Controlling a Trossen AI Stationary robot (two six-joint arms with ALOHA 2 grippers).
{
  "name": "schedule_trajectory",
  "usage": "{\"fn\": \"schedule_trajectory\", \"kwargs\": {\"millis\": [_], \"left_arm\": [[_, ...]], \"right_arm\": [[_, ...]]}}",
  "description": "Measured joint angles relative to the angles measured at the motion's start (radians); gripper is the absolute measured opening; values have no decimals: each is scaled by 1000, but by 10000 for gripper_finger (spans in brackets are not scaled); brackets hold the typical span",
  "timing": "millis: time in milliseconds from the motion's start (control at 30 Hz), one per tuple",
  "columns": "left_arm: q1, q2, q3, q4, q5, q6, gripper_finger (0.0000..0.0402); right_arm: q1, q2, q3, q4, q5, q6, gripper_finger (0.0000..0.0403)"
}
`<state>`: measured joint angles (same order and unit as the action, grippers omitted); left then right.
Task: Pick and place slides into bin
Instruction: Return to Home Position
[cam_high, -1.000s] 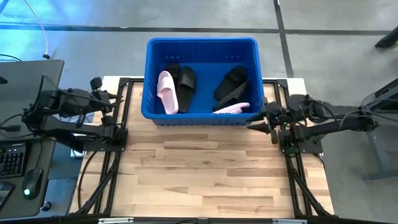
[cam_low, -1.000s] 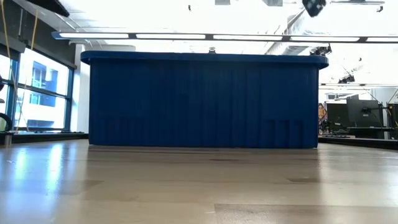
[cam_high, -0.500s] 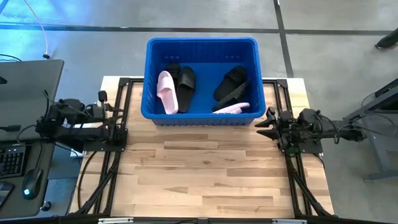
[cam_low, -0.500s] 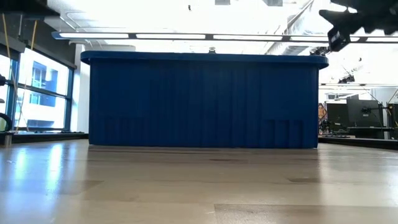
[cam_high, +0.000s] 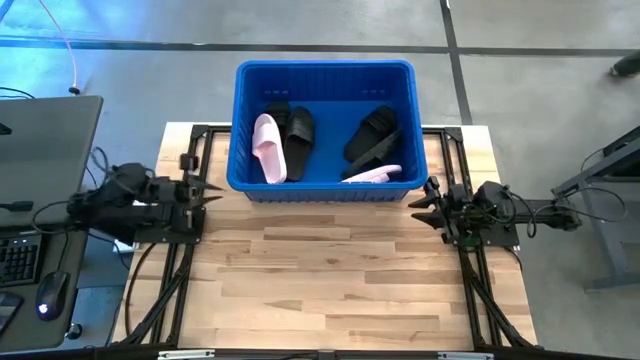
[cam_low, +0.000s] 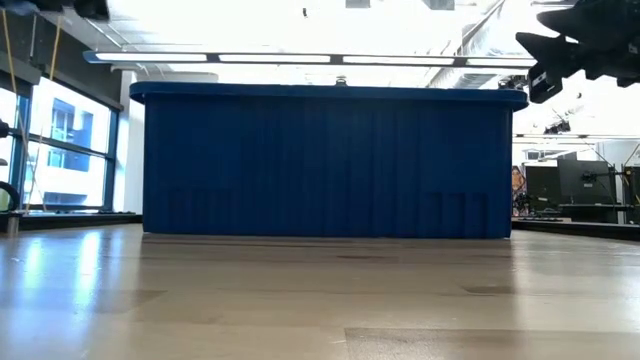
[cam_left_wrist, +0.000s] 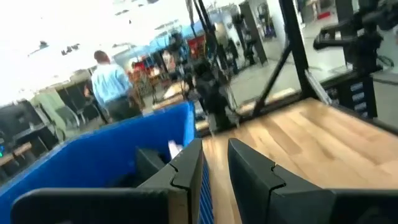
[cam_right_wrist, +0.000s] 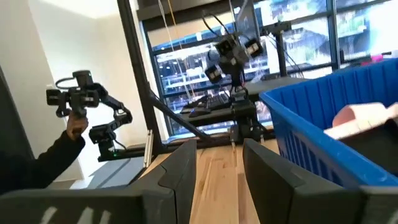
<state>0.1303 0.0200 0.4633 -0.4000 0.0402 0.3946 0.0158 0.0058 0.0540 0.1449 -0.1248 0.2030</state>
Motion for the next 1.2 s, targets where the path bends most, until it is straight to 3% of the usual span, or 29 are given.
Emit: {"fn": "schedule_trajectory", "kwargs": {"millis": [367, 800, 1200], "left_arm": [[0, 0, -220, 186, -10, -46, 69], [0, 1, -325, 250, -33, -63, 69], [0, -1, -435, 433, -41, -94, 69]], "right_arm": [[1, -1, -32, -15, 11, -2, 124], [0, -1, -44, -12, 68, -2, 124], [0, -1, -45, -44, 70, -2, 124]]}}
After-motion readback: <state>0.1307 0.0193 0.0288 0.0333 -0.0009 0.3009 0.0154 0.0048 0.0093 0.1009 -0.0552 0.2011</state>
